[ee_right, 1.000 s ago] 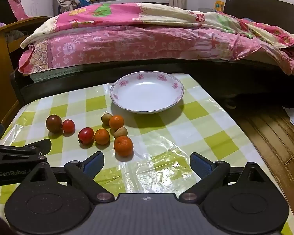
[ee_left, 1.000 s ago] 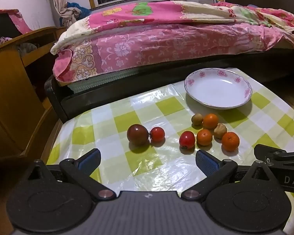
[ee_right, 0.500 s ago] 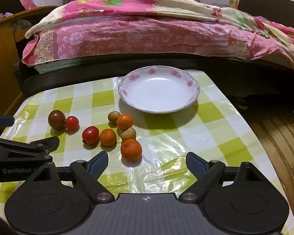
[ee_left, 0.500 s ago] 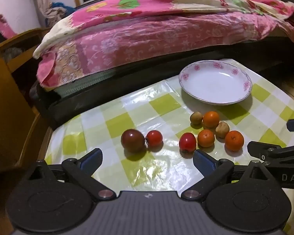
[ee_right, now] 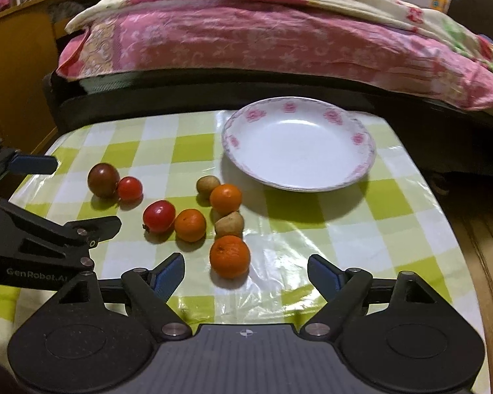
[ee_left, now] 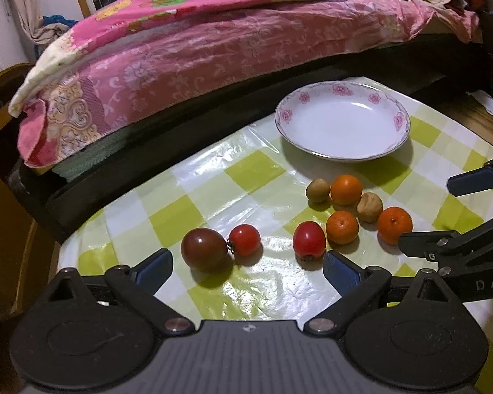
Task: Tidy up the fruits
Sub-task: 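Move the right tool toward a mandarin while the left tool approaches a red tomato, then close the right tool on the mandarin while the left tool grips the red tomato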
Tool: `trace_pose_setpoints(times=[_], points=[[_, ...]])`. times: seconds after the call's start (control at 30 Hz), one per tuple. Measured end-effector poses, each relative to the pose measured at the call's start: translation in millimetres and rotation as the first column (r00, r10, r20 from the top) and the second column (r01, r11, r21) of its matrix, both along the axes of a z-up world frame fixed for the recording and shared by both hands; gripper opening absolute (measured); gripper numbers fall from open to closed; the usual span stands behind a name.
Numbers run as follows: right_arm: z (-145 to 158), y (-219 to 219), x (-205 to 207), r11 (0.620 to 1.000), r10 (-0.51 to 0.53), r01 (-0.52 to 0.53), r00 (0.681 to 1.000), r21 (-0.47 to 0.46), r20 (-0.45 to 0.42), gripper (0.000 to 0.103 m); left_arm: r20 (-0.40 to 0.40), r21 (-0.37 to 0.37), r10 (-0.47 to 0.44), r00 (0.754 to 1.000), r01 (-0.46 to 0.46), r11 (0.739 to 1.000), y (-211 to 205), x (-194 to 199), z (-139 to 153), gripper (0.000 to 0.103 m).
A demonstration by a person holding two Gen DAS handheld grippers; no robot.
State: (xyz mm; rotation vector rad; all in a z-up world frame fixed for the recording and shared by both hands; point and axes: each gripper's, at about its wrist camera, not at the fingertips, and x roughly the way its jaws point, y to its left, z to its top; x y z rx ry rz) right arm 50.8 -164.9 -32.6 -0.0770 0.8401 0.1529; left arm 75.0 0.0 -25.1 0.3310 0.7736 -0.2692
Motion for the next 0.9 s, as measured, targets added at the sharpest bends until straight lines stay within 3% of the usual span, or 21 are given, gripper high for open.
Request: trace_pose_setpoints(times=[0.2, 0.4, 0.5, 0.6, 0.73, 0.9], points=[[-12.0, 1.2, 15.7, 0.999, 0.033, -0.033, 0.999, 0.005, -0.037, 0.073, -0.056, -0.043, -0.034, 0.998, 0.031, 0.999, 7.3, 10.5, -14.3, 0.103], [-25.9, -2.1, 28.7, 0.999, 0.044, -0.041, 0.996, 0.033, -0.081, 0.060, -0.059, -0.036, -0.073, 0.996, 0.071, 0.997, 3.8, 9.7, -23.3, 0.103], [-28.2, -0.6, 31.9, 0.998, 0.050, -0.047, 0.995, 0.040, -0.084, 0.060, -0.078, -0.062, -0.089, 0.993, 0.084, 0.995, 3.9, 12.7, -25.7, 0.103], [-27.9, 1.0, 32.9, 0.998, 0.058, -0.056, 0.995, 0.025, -0.080, 0.053, -0.071, -0.064, -0.110, 0.991, 0.105, 0.992, 0.6, 14.4, -25.9, 0.100], [-26.4, -2.8, 33.5, 0.997, 0.064, -0.060, 0.994, 0.040, -0.092, 0.033, -0.069, -0.067, -0.135, 0.988, 0.131, 0.989, -2.6, 16.3, -27.4, 0.096], [-24.8, -1.3, 33.4, 0.997, 0.065, -0.061, 0.992, 0.050, -0.104, 0.029, -0.088, -0.082, -0.162, 0.983, 0.155, 0.985, -12.0, 22.7, -31.6, 0.080]])
